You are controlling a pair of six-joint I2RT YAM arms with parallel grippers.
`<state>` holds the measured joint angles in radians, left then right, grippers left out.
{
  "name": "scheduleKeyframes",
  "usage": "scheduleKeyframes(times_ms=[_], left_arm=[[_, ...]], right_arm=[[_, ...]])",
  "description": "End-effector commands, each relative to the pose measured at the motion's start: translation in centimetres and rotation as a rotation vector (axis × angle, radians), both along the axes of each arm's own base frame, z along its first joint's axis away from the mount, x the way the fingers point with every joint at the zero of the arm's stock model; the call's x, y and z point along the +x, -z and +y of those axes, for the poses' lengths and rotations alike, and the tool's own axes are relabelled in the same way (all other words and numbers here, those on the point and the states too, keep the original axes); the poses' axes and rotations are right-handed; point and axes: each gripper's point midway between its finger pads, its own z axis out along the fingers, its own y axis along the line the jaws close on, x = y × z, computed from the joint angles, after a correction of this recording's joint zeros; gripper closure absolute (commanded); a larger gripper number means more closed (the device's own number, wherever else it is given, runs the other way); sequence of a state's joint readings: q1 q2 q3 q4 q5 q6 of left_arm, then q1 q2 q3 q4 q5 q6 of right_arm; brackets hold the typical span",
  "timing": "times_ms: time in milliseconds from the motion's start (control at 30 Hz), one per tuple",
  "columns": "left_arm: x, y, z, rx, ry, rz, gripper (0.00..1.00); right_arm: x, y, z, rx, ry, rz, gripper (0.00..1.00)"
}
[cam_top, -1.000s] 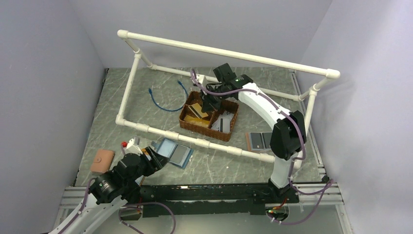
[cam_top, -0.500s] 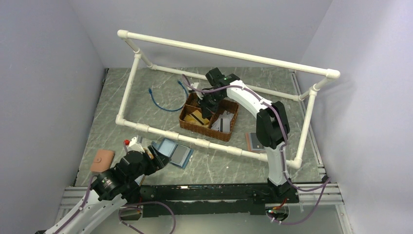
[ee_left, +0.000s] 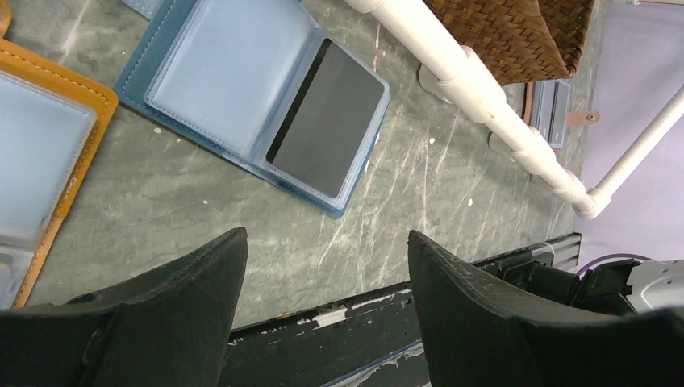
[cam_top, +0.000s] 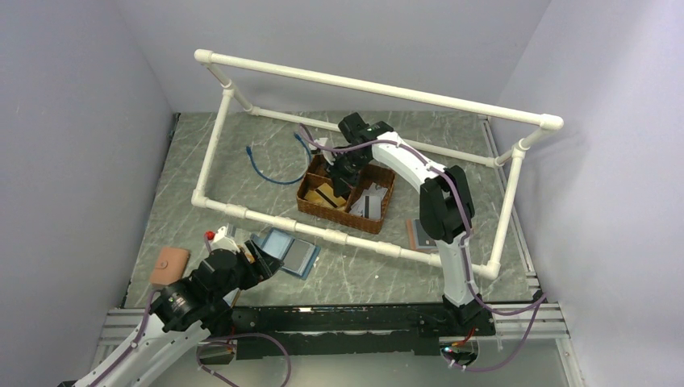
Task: Take the credit cards out of the card holder
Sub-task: Place the credit card in the storage box.
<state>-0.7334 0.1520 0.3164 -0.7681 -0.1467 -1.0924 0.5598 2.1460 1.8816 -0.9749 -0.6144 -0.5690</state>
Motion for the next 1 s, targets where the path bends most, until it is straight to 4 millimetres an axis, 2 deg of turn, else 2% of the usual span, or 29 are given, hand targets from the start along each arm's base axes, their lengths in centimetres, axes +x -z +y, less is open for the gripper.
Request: scheduleKeyframes(times_ms=[0, 733, 800, 900, 967], left_arm=[[0.3, -2.2, -0.4, -0.042, 0.010, -0.053, 0.23], [0.2, -2.2, -0.5, -0.048, 0.012, -0.048, 0.22], [0.2, -2.2, -0.5, -0.048, 0.014, -0.051, 0.22], [0.2, -2.3, -0.5, -0.050, 0.014, -0.052, 0.22], [0.2, -2.3, -0.6, -0.049, 0.018, -0.052, 0.22]], right_arm=[[0.2, -0.9, 0.6, 0.025, -0.022, -0.011, 1.00], [0.7, -0.5, 0.6, 0.004, -0.010, -0.015, 0.99], [0.8, -0.3, 0.7, 0.000, -0.007, -0.013, 0.94], [1.7, 0.4, 1.0, -0.041, 0.039, -0.047, 0.70], [2.8, 0.5, 1.0, -0.083, 0.089, -0.108, 0.62]])
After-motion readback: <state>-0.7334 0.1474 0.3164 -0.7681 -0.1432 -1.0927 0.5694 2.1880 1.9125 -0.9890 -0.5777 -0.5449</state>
